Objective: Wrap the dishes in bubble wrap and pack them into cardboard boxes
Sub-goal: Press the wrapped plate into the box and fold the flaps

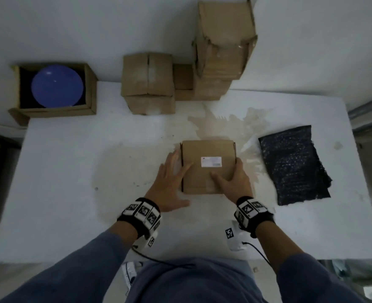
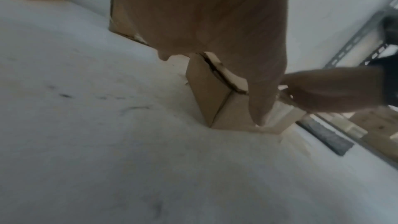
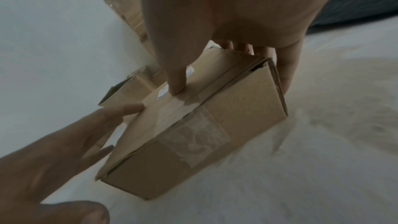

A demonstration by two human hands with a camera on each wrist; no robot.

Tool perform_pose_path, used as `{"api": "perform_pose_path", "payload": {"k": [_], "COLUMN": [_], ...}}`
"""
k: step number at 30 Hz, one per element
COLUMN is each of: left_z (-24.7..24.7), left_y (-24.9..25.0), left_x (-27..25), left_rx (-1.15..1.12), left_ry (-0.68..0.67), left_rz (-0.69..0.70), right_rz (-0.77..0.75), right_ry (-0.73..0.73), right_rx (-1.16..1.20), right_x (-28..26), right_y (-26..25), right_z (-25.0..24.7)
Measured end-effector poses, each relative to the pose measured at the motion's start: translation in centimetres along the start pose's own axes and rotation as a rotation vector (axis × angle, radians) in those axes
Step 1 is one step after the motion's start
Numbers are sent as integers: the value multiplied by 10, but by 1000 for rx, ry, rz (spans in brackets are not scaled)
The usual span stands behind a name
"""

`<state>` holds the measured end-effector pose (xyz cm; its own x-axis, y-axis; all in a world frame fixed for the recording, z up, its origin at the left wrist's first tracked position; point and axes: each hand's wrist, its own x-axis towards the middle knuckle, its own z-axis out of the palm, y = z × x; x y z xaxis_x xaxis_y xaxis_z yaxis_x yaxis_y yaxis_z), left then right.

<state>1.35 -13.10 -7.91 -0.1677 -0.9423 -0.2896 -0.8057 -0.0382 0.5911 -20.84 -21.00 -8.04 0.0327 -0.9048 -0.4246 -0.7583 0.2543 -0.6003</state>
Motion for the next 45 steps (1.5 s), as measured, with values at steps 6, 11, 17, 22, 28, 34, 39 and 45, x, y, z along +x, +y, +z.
{"api": "perform_pose_path", "payload": {"k": [6, 11, 17, 22, 28, 34, 39, 45], "left_z": [-16, -37, -70, -141, -219, -226, -213, -215], "left_y": [-33, -66, -77, -66, -78, -111, -109, -112], "left_x": [-23, -25, -38, -43, 24, 84, 90, 85], "left_rx": [-200, -359, -407, -491, -419, -153, -153, -312], "left_ry": [205, 160, 281, 474, 555, 574, 630, 726], "left_rz": [-253, -385, -276, -90, -27, -156, -142, -167], "right_rz": [-91, -102, -224, -365, -378, -433, -484, -590], "right_ry": [-160, -221, -232, -64, -7, -85, -53, 37], "right_rx": [-11, -25, 36, 186, 240, -7, -169, -49], "right_x": [13, 18, 8, 4, 58, 93, 94, 70], "right_y": [-62, -100, -122, -171, -254, -281, -268, -229], "right_z": [43, 73, 64, 34, 22, 28, 37, 29]}}
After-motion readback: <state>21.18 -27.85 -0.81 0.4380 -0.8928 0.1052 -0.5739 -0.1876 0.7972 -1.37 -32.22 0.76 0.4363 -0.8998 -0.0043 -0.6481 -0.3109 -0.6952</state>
